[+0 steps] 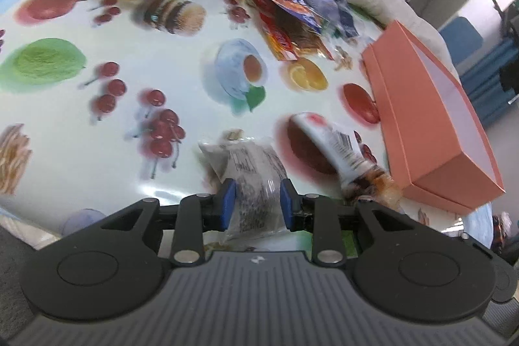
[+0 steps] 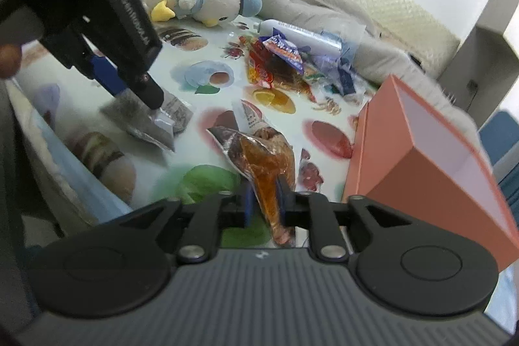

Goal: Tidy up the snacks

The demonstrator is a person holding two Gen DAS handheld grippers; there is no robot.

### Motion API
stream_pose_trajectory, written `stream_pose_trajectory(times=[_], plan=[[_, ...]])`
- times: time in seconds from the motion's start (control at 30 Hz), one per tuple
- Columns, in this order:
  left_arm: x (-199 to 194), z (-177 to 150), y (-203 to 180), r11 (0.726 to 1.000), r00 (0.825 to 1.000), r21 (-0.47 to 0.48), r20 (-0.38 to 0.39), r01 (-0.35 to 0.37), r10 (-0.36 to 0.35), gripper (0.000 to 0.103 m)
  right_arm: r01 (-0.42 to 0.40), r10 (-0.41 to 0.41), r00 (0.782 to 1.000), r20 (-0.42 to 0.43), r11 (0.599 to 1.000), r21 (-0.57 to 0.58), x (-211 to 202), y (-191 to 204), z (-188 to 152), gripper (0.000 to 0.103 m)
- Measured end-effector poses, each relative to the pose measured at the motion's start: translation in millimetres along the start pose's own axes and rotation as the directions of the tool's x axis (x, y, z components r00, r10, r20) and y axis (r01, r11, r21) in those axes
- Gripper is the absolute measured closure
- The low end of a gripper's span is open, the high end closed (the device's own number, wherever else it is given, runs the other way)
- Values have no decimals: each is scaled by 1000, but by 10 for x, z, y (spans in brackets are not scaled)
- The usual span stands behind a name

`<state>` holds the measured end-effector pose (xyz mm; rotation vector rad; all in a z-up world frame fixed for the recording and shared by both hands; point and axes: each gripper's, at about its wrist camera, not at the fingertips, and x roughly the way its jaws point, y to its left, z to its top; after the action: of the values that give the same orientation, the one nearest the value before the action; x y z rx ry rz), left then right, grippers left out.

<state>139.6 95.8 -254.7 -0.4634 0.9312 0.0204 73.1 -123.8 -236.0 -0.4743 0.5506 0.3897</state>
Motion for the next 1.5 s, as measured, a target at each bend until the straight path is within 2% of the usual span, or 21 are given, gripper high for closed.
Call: stream_pose_trajectory(times=[0.03, 0.07, 0.1, 0.13, 0.17, 0.3, 0.47, 0.6, 0.8, 0.9, 1.17, 1.4, 1.5], plan=[[-24, 1, 1, 1000, 1000, -9, -2, -3, 3, 63, -12, 12, 1000, 3, 1000, 12, -18, -11, -4, 53], [-51, 7, -2, 1000, 1000, -17, -4, -5, 5, 53, -34, 34, 999, 11, 999, 26, -43, -22, 6, 46], [-75, 8, -18, 1000, 1000, -22, -3, -10, 10, 43, -59, 58, 998, 16, 998, 37, -68, -20, 10, 32], [-109, 3, -47, 1000, 1000, -15, 4, -14, 15, 38, -91, 90, 996, 23, 995, 49, -90, -25, 15, 20], [-138, -1, -78, 1000, 1000, -3, 14, -20, 20, 34, -116, 114, 993, 34, 991, 66, -116, -35, 22, 18], [-211, -25, -126, 1000, 999, 3, 34, -7, 7, 31, -163, 159, 987, 36, 971, 173, -157, -124, 49, 18], [-150, -15, -102, 1000, 999, -8, 32, -7, 8, 31, -195, 189, 981, 51, 926, 323, -89, -335, 132, 18], [-65, 27, -63, 1000, 1000, -27, 26, -2, 2, 31, -167, 170, 985, 29, 895, 413, 101, -475, 227, 18], [14, 80, -33, 999, 1000, -44, 21, 6, -5, 31, -148, 190, 982, -10, 799, 582, 393, -681, 219, 18], [67, 72, -50, 1000, 1000, -27, 10, -2, 3, 31, -149, 219, 975, -36, 767, 624, 497, -706, 183, 21], [188, 27, -56, 1000, 1000, -5, -12, -18, 18, 31, -131, 268, 958, -101, 722, 680, 639, -718, 50, 25], [288, 9, -26, 1000, 999, -1, -32, -28, 28, 32, -143, 290, 951, -107, 720, 680, 675, -695, 16, 25], [315, 6, -50, 999, 999, 27, -31, -33, 33, 32, -160, 311, 944, -113, 726, 669, 698, -673, 24, 31]])
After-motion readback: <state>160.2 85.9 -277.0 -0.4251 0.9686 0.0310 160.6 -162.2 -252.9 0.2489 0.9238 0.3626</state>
